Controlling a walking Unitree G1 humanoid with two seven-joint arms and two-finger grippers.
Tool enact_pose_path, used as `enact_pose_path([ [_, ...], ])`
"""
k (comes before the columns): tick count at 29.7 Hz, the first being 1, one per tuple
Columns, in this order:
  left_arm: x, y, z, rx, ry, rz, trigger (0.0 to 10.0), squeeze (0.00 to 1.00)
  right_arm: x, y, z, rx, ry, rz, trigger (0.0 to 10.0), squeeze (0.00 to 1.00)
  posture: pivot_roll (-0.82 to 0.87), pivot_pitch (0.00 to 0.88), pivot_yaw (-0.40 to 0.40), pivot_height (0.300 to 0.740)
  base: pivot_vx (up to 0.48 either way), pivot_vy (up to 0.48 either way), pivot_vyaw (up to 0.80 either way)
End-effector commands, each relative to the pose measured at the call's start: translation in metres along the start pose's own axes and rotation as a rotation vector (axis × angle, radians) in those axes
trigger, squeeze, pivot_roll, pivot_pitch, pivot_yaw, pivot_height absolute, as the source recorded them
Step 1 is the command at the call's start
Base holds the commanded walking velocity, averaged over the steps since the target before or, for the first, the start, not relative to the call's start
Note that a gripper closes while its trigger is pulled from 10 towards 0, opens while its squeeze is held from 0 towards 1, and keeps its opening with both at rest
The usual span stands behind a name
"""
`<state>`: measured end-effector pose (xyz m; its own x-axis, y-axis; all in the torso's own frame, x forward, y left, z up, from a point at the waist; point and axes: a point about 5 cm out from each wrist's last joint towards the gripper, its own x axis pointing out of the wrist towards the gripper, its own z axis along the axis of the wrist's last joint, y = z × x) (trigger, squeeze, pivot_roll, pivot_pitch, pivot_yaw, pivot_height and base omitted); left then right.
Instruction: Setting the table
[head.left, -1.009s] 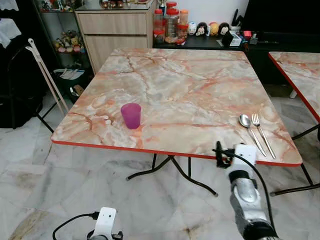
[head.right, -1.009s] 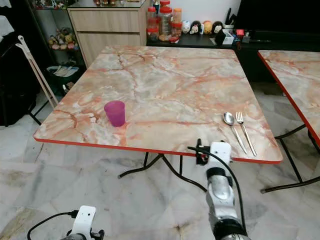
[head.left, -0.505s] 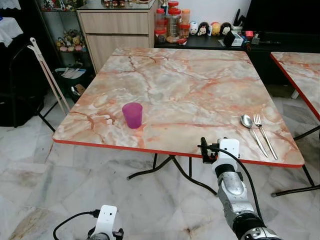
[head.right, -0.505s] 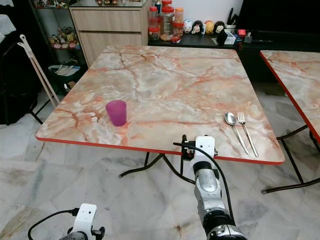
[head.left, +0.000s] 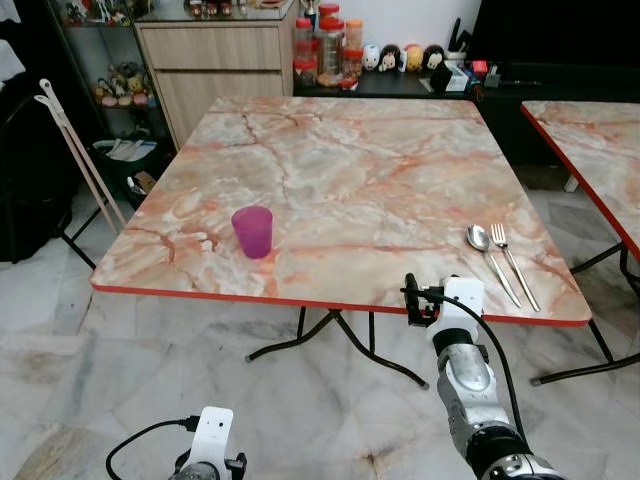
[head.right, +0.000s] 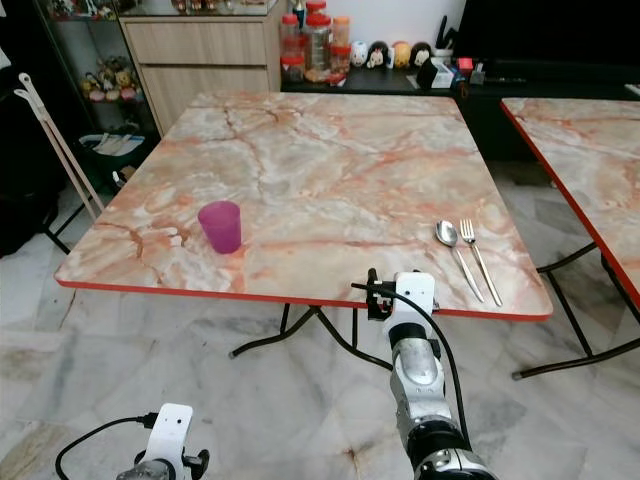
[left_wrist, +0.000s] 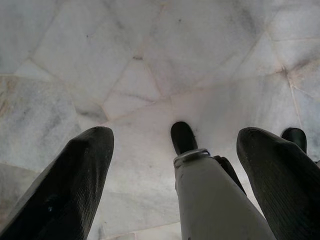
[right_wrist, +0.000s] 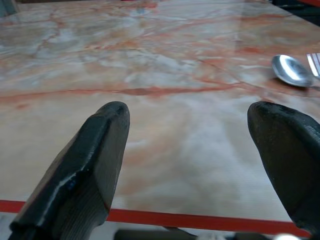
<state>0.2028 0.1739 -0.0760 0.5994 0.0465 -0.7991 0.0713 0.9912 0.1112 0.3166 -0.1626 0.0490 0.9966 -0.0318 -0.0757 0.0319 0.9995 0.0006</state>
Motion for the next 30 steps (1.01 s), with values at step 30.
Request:
enact_pose_path([
  [30, -0.0005, 0.0029, -0.0035, -0.014, 0.009, 0.014, 10.0, 0.0, 0.0041, 0.0042, 0.0052, 0.011, -0.023, 0.007, 10.0, 0.0, -0.03, 0.0, -0.01, 0.74, 0.256, 0.0, -0.13],
])
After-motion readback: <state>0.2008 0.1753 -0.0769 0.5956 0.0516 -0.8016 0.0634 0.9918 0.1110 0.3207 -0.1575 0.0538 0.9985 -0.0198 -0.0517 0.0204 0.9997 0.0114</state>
